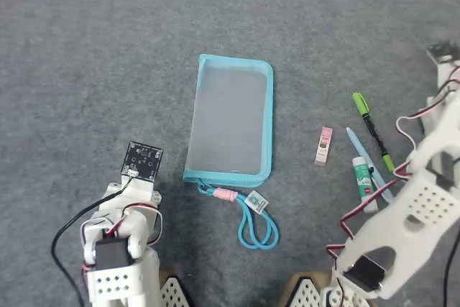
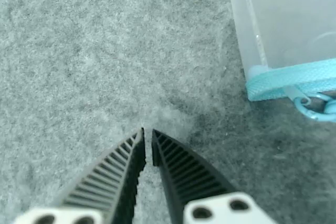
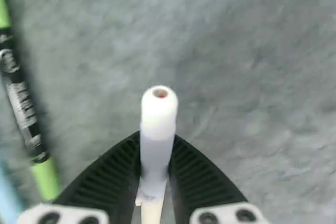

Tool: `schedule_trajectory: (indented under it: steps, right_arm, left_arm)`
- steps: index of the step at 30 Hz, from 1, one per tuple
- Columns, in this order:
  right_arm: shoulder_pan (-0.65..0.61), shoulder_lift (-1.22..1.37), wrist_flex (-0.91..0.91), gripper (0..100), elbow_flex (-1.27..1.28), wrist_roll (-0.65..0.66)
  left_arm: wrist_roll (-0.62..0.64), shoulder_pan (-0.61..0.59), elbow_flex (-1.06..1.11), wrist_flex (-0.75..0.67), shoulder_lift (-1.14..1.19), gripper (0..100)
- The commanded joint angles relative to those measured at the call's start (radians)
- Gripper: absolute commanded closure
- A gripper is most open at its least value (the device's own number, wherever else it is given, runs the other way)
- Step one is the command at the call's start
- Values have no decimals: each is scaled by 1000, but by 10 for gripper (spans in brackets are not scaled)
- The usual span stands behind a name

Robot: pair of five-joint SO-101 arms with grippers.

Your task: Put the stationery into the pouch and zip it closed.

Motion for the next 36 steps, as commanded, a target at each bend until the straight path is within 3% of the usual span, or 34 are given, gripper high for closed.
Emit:
schedule_trajectory:
  steps: [1, 7, 14, 20, 24, 30, 36]
  right_arm:
    - [10, 84, 38, 979, -236, 49]
    - [10, 263, 125, 971, -456, 49]
    - [2, 352, 383, 775, -689, 17]
    - [-7, 351, 470, 809, -893, -81]
    - [-22, 274, 472, 846, -766, -117]
    - [-50, -61, 469, 954, -344, -187]
    - [-139, -320, 392, 975, 64, -135]
  left_arm:
    - [-11, -6, -5, 2, -18, 980]
    - [-11, -6, -5, 2, -18, 980]
    - [-11, -6, -5, 2, -18, 980]
    - [-11, -6, -5, 2, -18, 980]
    - [-11, -6, -5, 2, -18, 980]
    - [-11, -6, -5, 2, -18, 980]
    - [-11, -6, -5, 2, -18, 980]
